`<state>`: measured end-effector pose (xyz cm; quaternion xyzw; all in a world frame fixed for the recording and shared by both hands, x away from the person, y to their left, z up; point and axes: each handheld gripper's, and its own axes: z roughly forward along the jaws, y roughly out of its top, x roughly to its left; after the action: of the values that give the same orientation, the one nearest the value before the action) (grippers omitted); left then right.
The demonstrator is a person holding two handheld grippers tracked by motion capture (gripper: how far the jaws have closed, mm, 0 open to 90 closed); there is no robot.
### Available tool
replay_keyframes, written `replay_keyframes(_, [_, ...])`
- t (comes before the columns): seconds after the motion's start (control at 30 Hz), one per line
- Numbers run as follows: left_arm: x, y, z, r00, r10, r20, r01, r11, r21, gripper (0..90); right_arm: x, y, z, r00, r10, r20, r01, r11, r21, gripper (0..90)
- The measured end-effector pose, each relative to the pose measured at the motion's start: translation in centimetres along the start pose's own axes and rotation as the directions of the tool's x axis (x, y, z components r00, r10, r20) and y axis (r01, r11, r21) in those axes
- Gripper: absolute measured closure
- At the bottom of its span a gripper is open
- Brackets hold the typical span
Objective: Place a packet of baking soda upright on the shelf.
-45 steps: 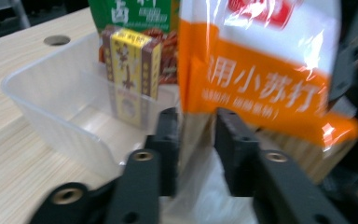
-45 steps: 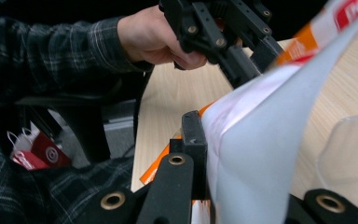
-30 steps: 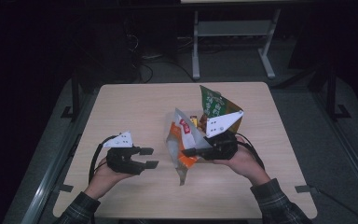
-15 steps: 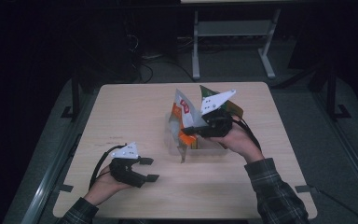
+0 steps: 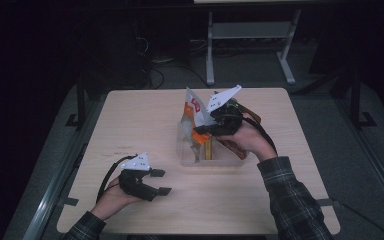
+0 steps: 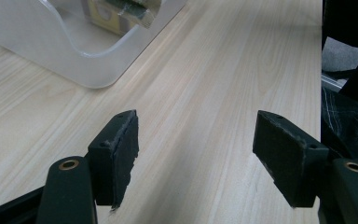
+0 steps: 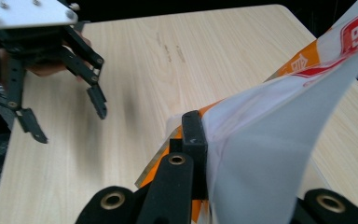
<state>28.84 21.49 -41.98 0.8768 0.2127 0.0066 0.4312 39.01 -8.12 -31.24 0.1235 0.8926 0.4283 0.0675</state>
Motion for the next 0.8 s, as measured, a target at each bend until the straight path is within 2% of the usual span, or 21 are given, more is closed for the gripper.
replay_keyframes(0.03, [0.0,0.0,0.0,1.0,0.0,0.001,0.0,1.0,0.001,30.7,-0.2,-0.1,0.1,0.9999,-0.009,0.005,0.009,1.0,0.006,90.0])
replay_keyframes(0.07, [0.0,0.0,0.0,1.0,0.003,0.001,-0.003,1.0,0.004,30.6,-0.2,-0.1,0.1,1.0,0.009,0.002,-0.009,1.0,0.009,90.0])
replay_keyframes(0.1, [0.0,0.0,0.1,1.0,0.0,0.003,0.0,1.0,0.006,30.7,-0.4,-0.2,0.2,0.9999,-0.003,0.013,0.003,1.0,0.012,90.0])
replay_keyframes(0.27, [-0.1,-0.1,0.3,0.9999,-0.007,0.01,0.007,1.0,0.007,30.6,-0.6,-0.5,0.4,0.9995,0.002,0.032,-0.003,0.999,0.045,90.0])
replay_keyframes(0.3, [-0.1,0.0,0.3,0.9999,-0.004,0.011,0.004,0.9999,0.01,30.6,-0.8,-0.6,0.6,0.9993,-0.018,0.032,0.016,0.999,0.05,90.0])
replay_keyframes(0.33, [-0.1,0.0,0.4,0.9999,-0.006,0.012,0.006,0.9999,0.009,30.6,-0.8,-0.6,0.6,0.9992,-0.018,0.037,0.016,0.998,0.063,90.0])
replay_keyframes(0.37, [-0.1,0.0,0.5,0.9999,-0.007,0.012,0.007,1.0,0.006,30.6,-0.7,-0.6,0.7,0.9995,0.006,0.033,-0.008,0.997,0.074,90.0])
replay_keyframes(0.4, [-0.1,0.0,0.5,0.9999,-0.007,0.015,0.007,0.9999,0.009,30.6,-0.9,-0.8,1.0,0.9989,-0.035,0.032,0.032,0.996,0.086,90.0])
replay_keyframes(0.53, [-0.1,-0.1,0.5,0.9998,-0.003,0.019,0.002,0.9998,0.019,30.3,-0.7,-1.1,1.9,0.9987,-0.039,0.033,0.034,0.991,0.131,90.0])
replay_keyframes(0.67, [-0.1,-0.1,0.5,0.9998,0.003,0.02,-0.004,0.9997,0.023,30.2,-0.8,-1.6,2.8,0.9994,-0.019,0.028,0.015,0.989,0.15,90.0])
replay_keyframes(0.8, [-0.1,-0.1,0.7,0.9997,0.003,0.024,-0.004,0.9995,0.03,30.1,-0.9,-1.9,2.9,0.9997,0.013,0.021,-0.016,0.991,0.133,89.9])
